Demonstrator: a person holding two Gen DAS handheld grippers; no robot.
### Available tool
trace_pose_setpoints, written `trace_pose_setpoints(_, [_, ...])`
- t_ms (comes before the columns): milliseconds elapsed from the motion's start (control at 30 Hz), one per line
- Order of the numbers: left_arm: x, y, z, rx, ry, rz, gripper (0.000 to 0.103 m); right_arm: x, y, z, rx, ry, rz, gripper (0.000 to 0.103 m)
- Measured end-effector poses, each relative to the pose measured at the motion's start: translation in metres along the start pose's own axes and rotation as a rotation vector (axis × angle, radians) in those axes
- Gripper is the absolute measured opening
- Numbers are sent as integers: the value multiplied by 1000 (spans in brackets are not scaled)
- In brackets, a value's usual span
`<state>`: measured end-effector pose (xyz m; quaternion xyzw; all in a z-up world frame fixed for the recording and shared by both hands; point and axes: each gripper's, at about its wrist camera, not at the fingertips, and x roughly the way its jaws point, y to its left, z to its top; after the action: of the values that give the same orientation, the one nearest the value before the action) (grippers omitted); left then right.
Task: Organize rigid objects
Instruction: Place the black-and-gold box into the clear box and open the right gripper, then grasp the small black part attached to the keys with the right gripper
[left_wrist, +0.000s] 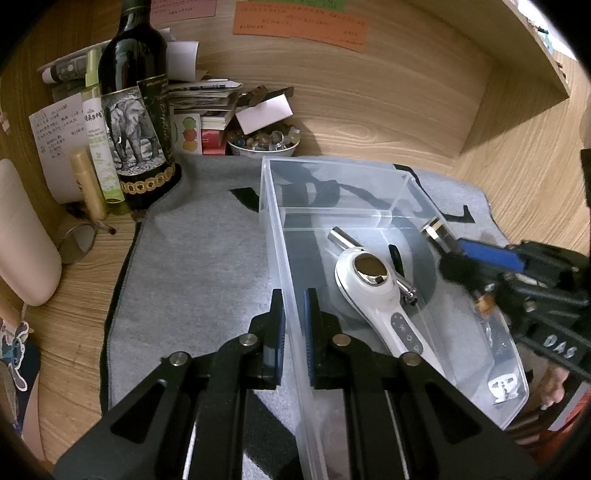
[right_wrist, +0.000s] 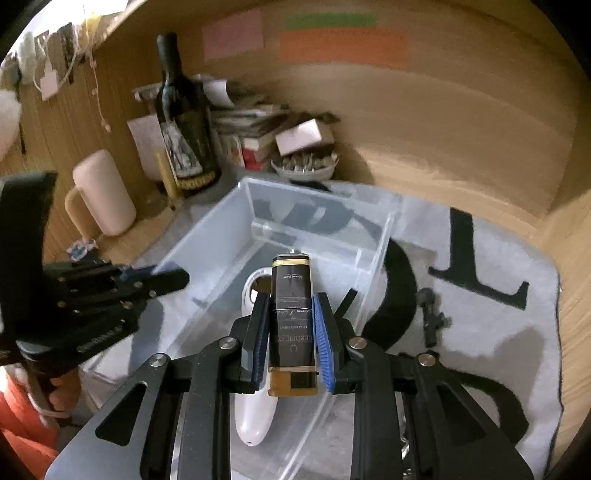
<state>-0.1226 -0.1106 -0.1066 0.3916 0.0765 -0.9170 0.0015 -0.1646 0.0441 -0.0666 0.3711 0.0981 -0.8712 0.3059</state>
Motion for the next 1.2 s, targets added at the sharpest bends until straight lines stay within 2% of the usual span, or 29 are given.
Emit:
trace_pose_setpoints(133, [0, 0, 0, 2, -1, -2, 9, 9, 0, -1, -1, 33, -6, 22])
trace_pose_setpoints(333, [0, 0, 0, 0, -2, -3, 9, 7, 4, -3, -21, 29, -19, 22])
trace_pose_setpoints(400, [0, 0, 0, 0, -1, -3, 9, 4, 4, -2, -22, 24, -23, 28])
trace_pose_setpoints(467, [0, -1, 0, 0, -1, -3, 9, -1, 2, 1, -12, 17, -21, 39])
trace_pose_setpoints(667, [1, -1, 0, 0, -2, -4, 10, -25, -12, 8, 9, -37, -56, 39])
trace_pose_setpoints(800, [1, -1, 0, -2, -1, -5, 10, -43, -27, 10, 20, -63, -115, 40])
trace_pose_setpoints(933, [1, -3, 1, -3, -1, -4, 9, -52, -43, 4, 38, -72, -173, 54])
trace_pose_setpoints(1067, [3, -4, 2, -3, 1, -4, 9, -49, -62, -11, 61, -29, -217, 55])
trace_pose_setpoints(1200, [4, -8, 4, -4, 4, 1, 9, -34, -81, -28, 112, 42, -217, 55])
